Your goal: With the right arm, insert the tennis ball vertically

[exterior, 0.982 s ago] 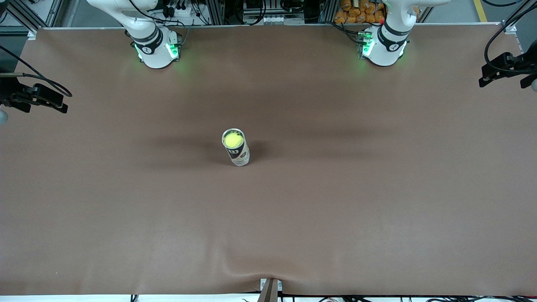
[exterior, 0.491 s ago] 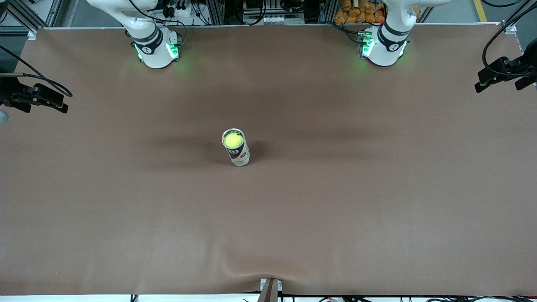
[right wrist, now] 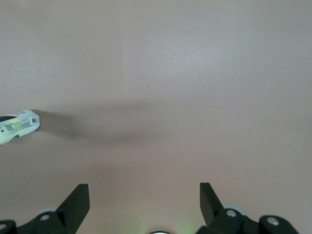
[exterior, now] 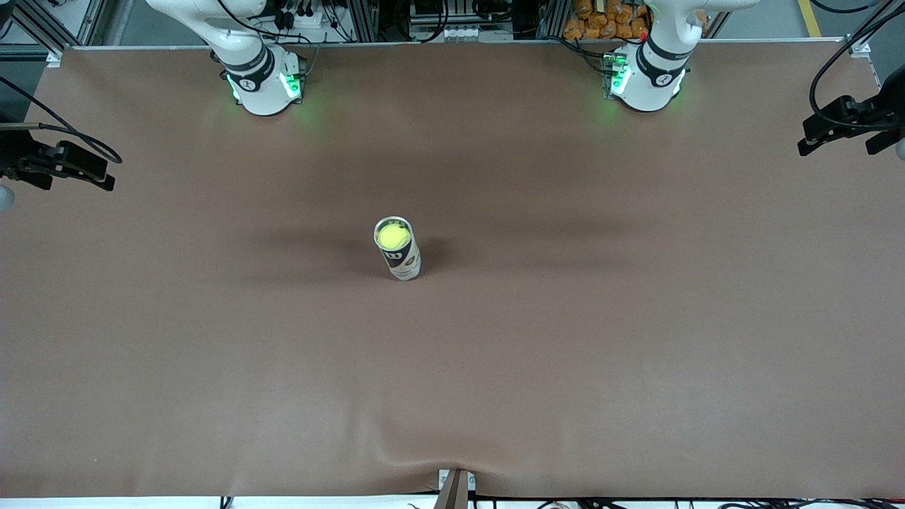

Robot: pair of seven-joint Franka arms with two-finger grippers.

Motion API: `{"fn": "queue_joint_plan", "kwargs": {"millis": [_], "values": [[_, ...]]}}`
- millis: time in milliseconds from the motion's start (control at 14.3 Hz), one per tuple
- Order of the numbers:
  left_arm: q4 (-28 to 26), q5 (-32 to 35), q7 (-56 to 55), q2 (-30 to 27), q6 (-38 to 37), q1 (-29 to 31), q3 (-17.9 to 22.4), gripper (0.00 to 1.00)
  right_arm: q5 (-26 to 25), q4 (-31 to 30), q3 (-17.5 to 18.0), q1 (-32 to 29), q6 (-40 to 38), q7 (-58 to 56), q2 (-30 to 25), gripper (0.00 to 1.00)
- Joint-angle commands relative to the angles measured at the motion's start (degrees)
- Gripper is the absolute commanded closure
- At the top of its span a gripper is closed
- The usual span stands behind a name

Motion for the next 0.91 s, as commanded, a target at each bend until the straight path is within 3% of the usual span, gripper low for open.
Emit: {"fn": "queue_joint_plan", "kwargs": {"millis": [0, 842], "values": [[0.27, -0.56, 0.57, 0.21, 0.53, -0.18, 0.05, 0.0, 0.65, 0.4, 0.71, -0.85, -0.1, 0.87, 0.17, 0.0], [0.62, -0.47, 0.48, 0.74, 0.53, -0.35, 0.14, 0.0, 0.65, 0.4, 0.71, -0.94, -0.1, 0.87, 0.17, 0.0]]}}
